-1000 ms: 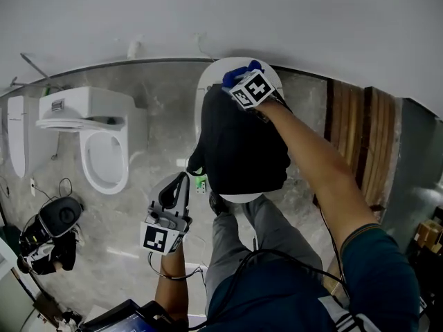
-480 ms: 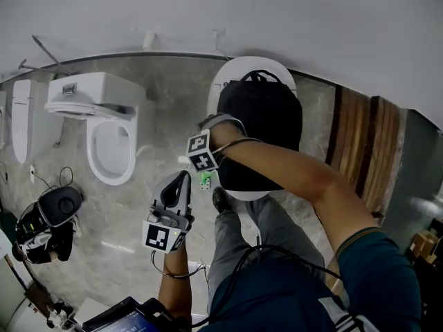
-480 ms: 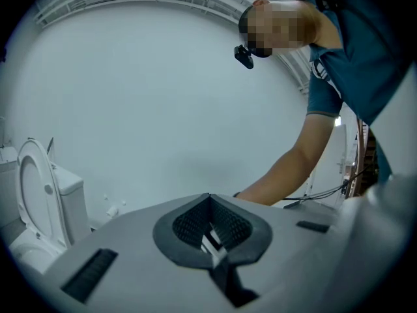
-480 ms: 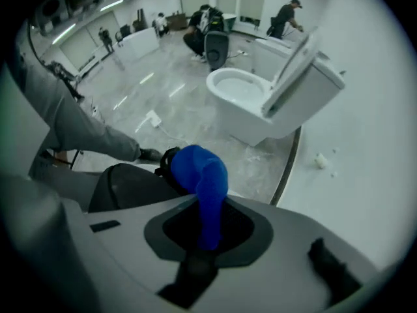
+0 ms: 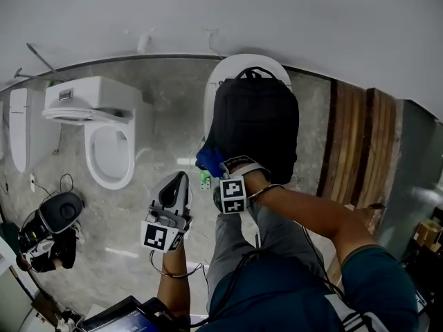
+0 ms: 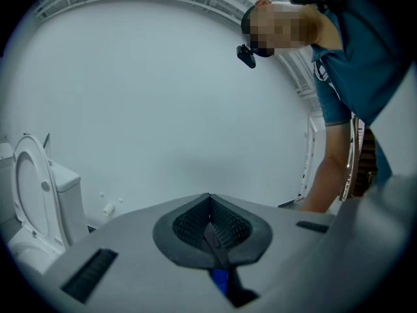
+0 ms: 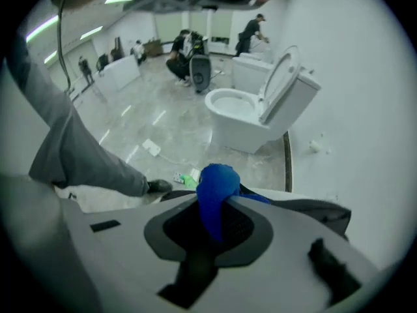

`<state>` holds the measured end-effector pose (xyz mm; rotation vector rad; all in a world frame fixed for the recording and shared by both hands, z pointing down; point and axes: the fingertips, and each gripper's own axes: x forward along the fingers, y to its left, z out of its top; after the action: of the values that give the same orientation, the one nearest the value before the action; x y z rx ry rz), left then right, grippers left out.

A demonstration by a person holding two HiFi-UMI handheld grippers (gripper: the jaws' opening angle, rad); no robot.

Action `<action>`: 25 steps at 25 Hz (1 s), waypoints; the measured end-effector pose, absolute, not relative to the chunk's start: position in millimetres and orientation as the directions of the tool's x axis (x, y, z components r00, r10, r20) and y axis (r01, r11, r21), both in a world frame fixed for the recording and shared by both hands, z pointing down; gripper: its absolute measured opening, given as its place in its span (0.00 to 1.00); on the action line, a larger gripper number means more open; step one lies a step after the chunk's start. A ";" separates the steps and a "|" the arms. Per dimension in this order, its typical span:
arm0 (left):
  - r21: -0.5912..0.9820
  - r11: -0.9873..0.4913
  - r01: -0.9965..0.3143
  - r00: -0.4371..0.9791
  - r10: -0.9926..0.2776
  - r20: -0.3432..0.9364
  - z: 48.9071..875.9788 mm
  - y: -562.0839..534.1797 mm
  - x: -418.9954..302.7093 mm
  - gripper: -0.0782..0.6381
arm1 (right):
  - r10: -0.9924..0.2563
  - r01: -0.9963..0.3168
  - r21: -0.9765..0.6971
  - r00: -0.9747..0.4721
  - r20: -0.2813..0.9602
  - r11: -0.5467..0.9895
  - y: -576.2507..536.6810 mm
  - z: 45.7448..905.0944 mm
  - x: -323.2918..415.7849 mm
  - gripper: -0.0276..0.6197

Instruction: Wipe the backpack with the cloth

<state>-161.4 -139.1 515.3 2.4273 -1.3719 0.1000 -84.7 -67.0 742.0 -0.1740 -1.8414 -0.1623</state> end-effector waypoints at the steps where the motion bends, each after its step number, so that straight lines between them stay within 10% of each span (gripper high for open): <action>1: 0.267 -0.477 -0.838 0.536 -0.812 0.230 515.9 -140.2 -158.7 0.12 | 0.049 0.132 -0.008 -0.308 0.950 0.991 -66.7 735.9 -80.7 0.12; 6: 0.277 -0.514 -0.812 0.575 -0.786 0.226 516.9 -146.9 -142.5 0.11 | -0.007 -0.283 -0.134 -0.449 0.894 0.950 -72.7 719.6 -24.8 0.12; 13: 0.275 -0.552 -0.787 0.611 -0.758 0.228 515.2 -159.2 -121.1 0.12 | -0.306 -0.828 -0.207 -0.408 0.861 0.522 -99.1 717.8 111.5 0.12; 19: 0.279 -0.570 -0.773 0.630 -0.744 0.225 515.0 -164.2 -107.4 0.11 | -0.530 -0.904 -0.063 -0.304 0.792 0.424 -194.4 704.0 149.1 0.12; 25: 0.268 -0.563 -0.781 0.621 -0.746 0.241 513.2 -164.6 -101.1 0.12 | -0.487 -0.786 0.080 -0.296 0.822 0.613 -306.4 720.8 116.6 0.12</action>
<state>-101.1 -164.6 513.2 2.4992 -1.2249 0.1418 116.6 -306.4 720.8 1.0083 -1.9586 0.4299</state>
